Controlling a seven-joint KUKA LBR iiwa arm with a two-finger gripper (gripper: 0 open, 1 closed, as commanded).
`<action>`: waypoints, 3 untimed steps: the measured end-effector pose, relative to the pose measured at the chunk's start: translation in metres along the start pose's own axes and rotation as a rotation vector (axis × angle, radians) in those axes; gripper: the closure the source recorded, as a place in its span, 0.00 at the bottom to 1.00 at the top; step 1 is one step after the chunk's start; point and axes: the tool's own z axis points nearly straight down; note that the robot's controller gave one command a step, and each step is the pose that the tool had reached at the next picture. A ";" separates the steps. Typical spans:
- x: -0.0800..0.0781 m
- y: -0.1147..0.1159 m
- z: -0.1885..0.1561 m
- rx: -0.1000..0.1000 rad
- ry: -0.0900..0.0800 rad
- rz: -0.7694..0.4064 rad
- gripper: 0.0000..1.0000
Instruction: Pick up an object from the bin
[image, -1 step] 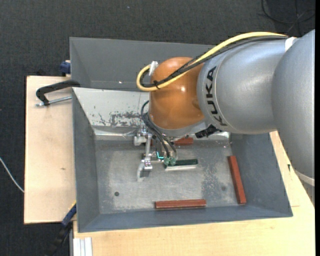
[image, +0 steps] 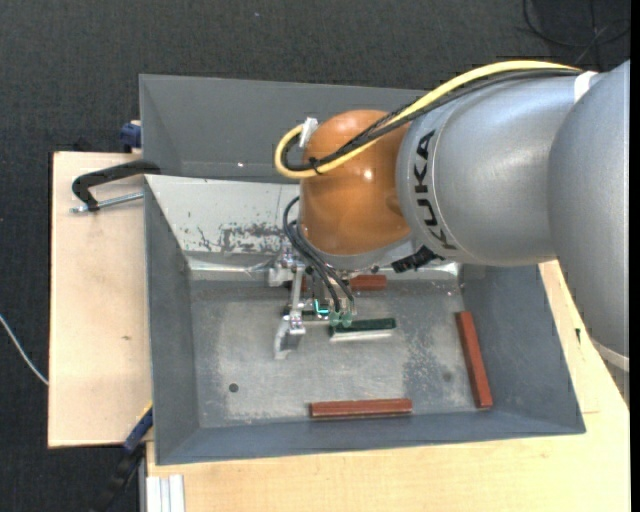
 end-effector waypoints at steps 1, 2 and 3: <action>-0.012 -0.022 0.044 -0.003 -0.008 0.021 0.00; -0.034 -0.069 0.071 0.000 0.005 -0.051 0.00; -0.037 -0.082 0.087 -0.001 -0.027 -0.166 1.00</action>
Offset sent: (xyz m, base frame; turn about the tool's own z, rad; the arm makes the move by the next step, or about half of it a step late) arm 0.0506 -0.0952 -0.0658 -0.0843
